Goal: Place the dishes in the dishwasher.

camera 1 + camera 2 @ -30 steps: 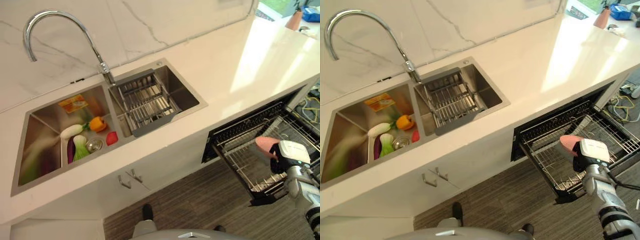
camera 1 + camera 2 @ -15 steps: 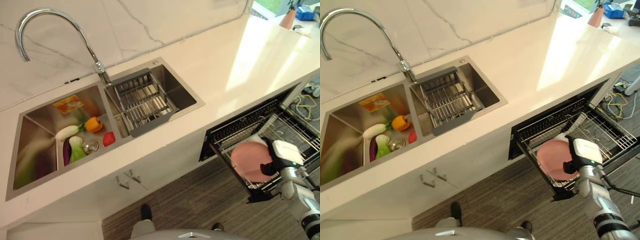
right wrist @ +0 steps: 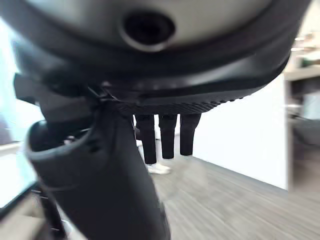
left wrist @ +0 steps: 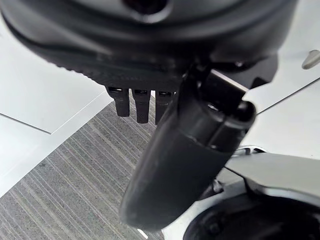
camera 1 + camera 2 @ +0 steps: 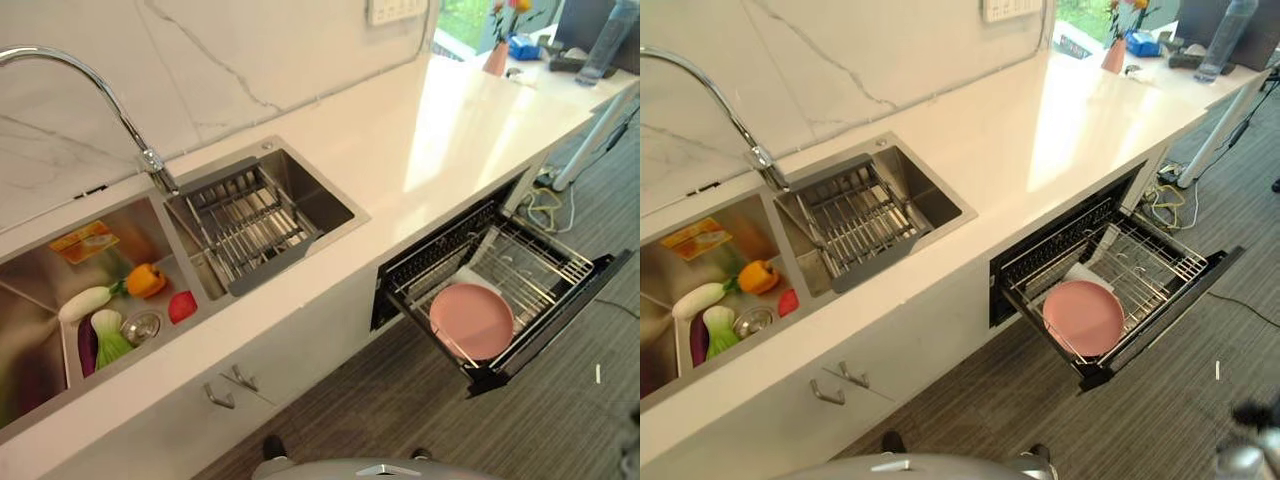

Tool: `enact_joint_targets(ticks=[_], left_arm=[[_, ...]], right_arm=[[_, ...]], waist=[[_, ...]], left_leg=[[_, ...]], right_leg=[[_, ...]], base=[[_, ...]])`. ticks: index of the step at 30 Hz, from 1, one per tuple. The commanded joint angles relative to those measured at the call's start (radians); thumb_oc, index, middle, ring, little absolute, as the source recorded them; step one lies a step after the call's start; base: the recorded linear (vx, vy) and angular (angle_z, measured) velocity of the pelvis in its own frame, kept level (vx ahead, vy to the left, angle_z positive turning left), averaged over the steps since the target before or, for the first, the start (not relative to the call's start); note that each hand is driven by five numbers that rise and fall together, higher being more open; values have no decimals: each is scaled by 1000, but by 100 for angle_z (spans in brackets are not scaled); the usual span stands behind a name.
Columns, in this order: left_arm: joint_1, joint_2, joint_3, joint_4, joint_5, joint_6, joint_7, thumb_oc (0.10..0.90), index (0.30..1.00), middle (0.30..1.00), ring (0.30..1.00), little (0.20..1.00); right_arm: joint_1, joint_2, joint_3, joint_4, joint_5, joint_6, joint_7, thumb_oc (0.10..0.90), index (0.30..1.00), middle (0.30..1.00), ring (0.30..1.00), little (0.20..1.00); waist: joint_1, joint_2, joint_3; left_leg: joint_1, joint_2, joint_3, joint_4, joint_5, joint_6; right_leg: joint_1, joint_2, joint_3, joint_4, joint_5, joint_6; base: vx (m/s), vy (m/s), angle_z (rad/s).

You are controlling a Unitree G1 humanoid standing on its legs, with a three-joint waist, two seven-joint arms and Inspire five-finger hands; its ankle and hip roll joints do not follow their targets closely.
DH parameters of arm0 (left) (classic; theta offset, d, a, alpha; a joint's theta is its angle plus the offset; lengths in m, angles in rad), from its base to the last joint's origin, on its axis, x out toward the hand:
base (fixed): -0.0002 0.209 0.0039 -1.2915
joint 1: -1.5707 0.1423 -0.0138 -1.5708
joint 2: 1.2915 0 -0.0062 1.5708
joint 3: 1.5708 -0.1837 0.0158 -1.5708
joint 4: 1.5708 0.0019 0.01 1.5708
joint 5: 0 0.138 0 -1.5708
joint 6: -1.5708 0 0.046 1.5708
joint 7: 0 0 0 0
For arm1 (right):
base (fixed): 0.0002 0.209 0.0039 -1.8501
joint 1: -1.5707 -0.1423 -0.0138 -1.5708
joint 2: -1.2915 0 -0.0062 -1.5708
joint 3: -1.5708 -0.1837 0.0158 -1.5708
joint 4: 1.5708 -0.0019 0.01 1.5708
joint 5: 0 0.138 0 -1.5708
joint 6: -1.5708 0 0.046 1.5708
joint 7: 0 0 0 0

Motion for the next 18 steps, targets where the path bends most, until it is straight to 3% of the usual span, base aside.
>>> enact_joint_targets(ticks=[1,4,9,18], left_arm=[[-73,0,-23,54,-2,-8,14,800,900,900,900,900],[-65,3,-23,57,1,-6,15,800,900,900,900,900],[-52,11,-29,46,0,-9,14,800,900,900,900,900],[-42,40,-67,61,-5,-21,5,800,900,900,900,900]], right_arm=[[-73,-30,28,-58,61,-71,-26,400,300,300,300,300],[-108,-13,108,-54,52,-78,16,400,300,300,300,300],[-187,-53,221,-52,-9,-70,72,400,300,300,300,300],[-439,-215,412,-35,-95,-85,152,400,300,300,300,300]], waist=[[14,24,-7],[24,27,-6],[48,30,-1],[137,37,27]], left_leg=[[33,17,10,18,-113,15],[36,13,6,17,-112,15],[30,9,-8,16,-108,15],[-26,-20,-74,15,-90,16]], right_leg=[[-23,-46,42,13,-105,34],[-16,-46,39,13,-107,34],[-6,-50,20,13,-106,33],[11,-72,-68,14,-94,37]], base=[[3,-4,-8],[0,0,-4],[-7,3,8],[-19,7,27]])
